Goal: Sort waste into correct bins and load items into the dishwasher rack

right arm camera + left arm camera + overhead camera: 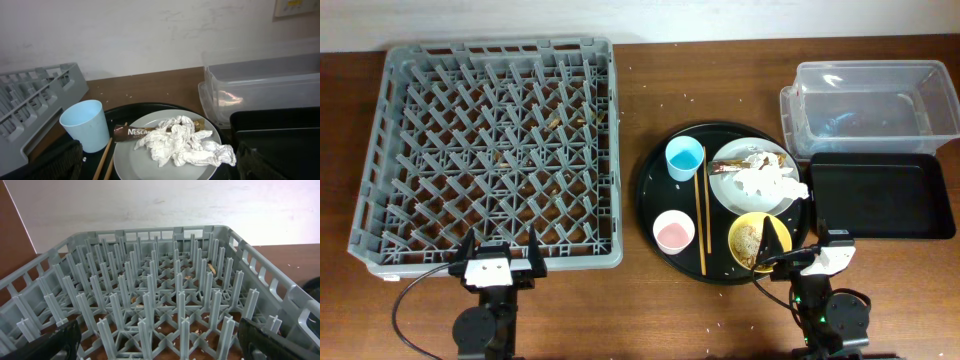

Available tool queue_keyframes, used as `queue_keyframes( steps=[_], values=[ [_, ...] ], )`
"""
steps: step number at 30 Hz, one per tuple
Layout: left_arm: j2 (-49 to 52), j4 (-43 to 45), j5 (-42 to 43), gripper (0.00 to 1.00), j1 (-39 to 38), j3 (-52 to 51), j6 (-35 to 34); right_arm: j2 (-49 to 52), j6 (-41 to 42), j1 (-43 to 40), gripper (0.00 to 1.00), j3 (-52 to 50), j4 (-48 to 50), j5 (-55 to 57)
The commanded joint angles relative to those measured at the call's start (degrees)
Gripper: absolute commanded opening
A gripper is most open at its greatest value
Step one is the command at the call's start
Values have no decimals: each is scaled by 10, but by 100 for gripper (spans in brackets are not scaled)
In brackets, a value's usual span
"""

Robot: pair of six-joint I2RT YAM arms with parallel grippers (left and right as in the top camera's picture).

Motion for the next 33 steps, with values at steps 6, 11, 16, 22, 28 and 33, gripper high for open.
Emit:
queue_keyframes(
  steps=[6, 11, 16, 22, 28, 33],
  values=[
    [-5, 0, 4, 99, -3, -3, 9, -2, 6, 3, 98, -3, -4, 1],
    [-5, 0, 4, 99, -3, -3, 9, -2, 6, 3, 98, -3, -4, 1],
    [-5, 0, 4, 99, -3, -3, 9, -2, 6, 3, 99, -3, -4, 1],
    [-5, 0, 4, 99, -3, -3, 9, -2, 6, 3, 98, -3, -4, 1],
    [-5, 0, 4, 99, -3, -3, 9, -2, 6, 3, 98, -3, -3, 9],
    [-5, 0, 4, 99, -3, -3, 9, -2, 6, 3, 98, 0, 76, -34]
  ],
)
